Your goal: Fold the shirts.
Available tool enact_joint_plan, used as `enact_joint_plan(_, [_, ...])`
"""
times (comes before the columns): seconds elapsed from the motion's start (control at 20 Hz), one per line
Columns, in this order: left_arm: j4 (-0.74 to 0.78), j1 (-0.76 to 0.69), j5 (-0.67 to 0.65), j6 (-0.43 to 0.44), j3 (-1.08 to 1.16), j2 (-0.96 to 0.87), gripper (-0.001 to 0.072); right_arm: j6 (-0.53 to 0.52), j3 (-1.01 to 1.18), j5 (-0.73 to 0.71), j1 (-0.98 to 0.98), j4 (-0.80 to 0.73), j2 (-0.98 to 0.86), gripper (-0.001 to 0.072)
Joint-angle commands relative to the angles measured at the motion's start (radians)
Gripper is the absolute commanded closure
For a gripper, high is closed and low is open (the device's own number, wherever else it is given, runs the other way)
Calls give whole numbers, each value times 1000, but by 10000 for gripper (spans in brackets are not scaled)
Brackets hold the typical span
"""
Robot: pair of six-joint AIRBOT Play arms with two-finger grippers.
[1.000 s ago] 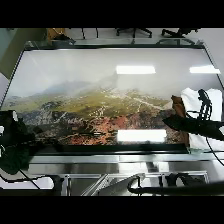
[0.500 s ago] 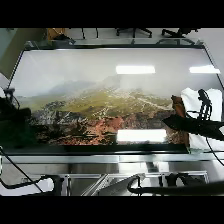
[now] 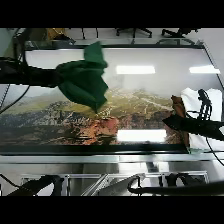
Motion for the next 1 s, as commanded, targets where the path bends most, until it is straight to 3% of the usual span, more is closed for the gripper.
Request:
enact_joint_plan(0.0, [-43,-176,47,6,-21,-67,692,0,0,0,1,0,1,693])
enact_joint_plan(0.2, [-45,-310,146,6,-185,-211,691,0,0,0,1,6,0,694])
enact_joint_plan(0.35, [-45,-337,126,-14,-211,-318,683,0,0,-7,1,8,-12,687])
enact_joint_plan(0.4, [-43,-331,85,-14,-185,-341,473,0,0,-16,1,8,-21,685])
enact_joint_plan(0.45, [-43,-317,28,-14,-138,-357,14,0,2,-32,1,10,-35,565])
enact_joint_plan(0.5, [-40,-296,-30,-12,-80,-366,20,-13,3,-48,1,29,-58,350])
enact_joint_plan(0.7, [-32,-160,-156,50,57,-309,20,-217,4,-61,1,254,-249,333])
enact_joint_plan(0.85, [-35,-49,-100,87,-144,-192,20,-361,4,-130,1,361,-421,332])
enact_joint_plan(0.95, [-68,10,18,98,-367,-121,20,-473,4,-199,10,416,-529,333])
